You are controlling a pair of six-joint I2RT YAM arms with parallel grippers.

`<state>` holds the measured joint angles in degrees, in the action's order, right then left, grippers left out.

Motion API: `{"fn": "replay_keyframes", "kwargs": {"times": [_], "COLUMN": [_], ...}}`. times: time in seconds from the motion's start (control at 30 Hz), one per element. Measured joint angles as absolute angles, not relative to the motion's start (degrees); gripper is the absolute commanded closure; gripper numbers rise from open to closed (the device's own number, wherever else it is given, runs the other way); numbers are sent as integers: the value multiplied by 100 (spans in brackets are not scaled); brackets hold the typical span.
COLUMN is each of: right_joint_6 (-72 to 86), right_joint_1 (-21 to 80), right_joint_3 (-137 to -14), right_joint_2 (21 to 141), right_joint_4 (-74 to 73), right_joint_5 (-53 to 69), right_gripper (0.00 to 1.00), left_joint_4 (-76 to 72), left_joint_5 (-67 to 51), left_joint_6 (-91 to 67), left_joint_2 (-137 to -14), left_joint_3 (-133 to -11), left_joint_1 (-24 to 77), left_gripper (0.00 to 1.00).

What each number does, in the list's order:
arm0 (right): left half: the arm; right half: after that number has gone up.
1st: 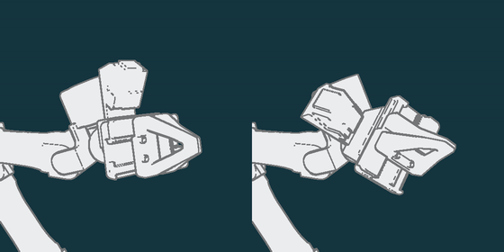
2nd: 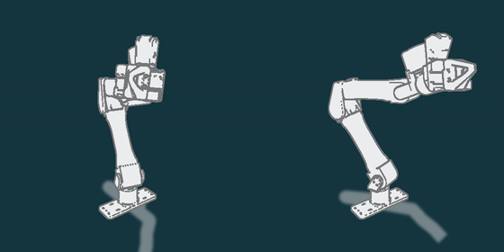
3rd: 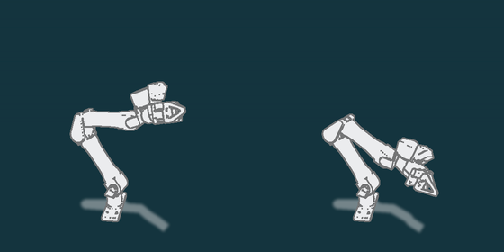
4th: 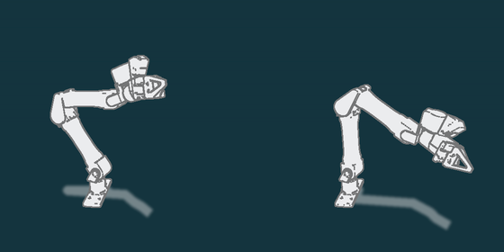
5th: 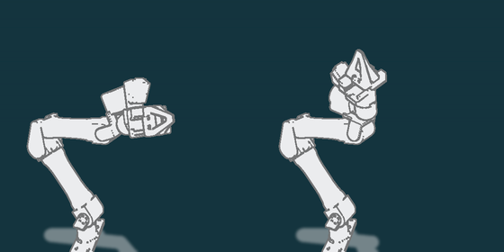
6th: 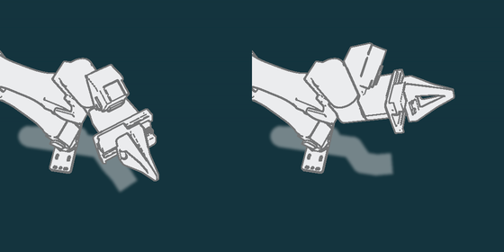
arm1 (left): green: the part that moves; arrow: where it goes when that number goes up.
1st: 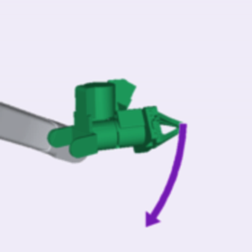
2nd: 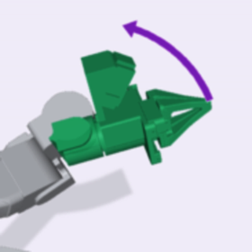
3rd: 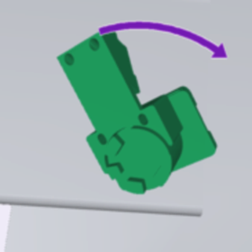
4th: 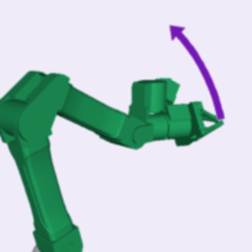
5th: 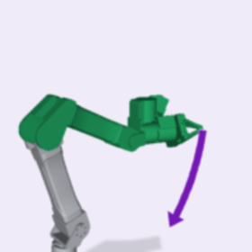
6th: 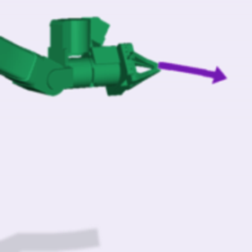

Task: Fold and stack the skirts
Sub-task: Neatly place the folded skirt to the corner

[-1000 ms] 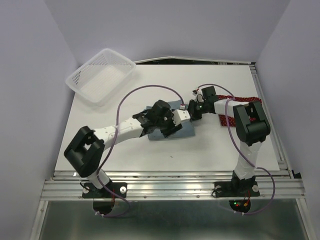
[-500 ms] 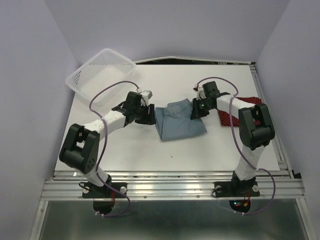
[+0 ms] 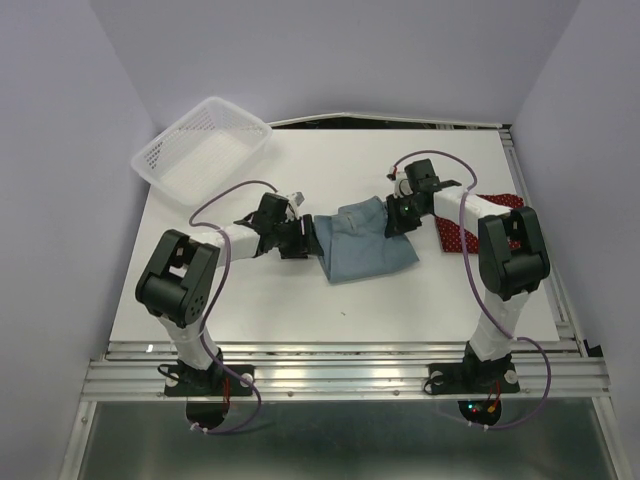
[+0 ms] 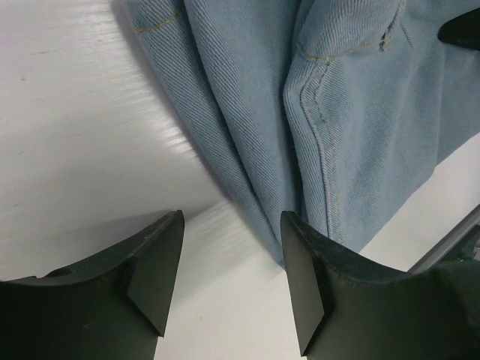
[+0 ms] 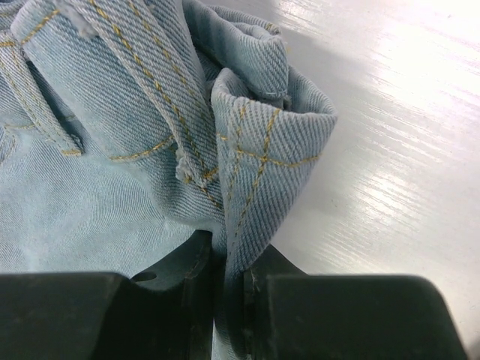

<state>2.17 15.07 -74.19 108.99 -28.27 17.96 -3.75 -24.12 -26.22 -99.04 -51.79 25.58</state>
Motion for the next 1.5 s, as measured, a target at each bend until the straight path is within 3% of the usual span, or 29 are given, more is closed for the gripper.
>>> {"fn": "replay_keyframes", "kwargs": {"times": [0.17,0.3,0.4,0.5,0.67,0.9,1.5], "right_joint_6": [213,211,193,172,43,-342,-1400], "right_joint_1": [1507,1507,1507,1505,1505,1243,-1468], "right_joint_3": [-7424,-7474,-7476,-7478,-7489,-7638,-9413], "right_joint_2": [10901,10901,10901,10901,10820,10350,10259], "right_joint_4": [-2847,-2912,-2926,-2941,-2995,-3286,-4202], "right_joint_5": [1796,1739,1625,1496,1166,539,384], "right_gripper": [99,99,99,99,99,99,99], "left_joint_4": [-762,-963,-1085,-991,-593,-187,-510], "left_joint_5": [-2541,-2567,-2556,-2534,-2491,-2438,-2856], "left_joint_6": [-2950,-3151,-3253,-3317,-3312,-3155,-2759], "left_joint_2": [-9926,-10141,-10405,-10606,-10676,-10958,-13815], "left_joint_3": [-5046,-5162,-5365,-5500,-5870,-7325,-11826], "left_joint_1": [2626,2816,2993,3072,3175,3732,4678], "left_gripper": [35,48,79,99,100,100,100]}}
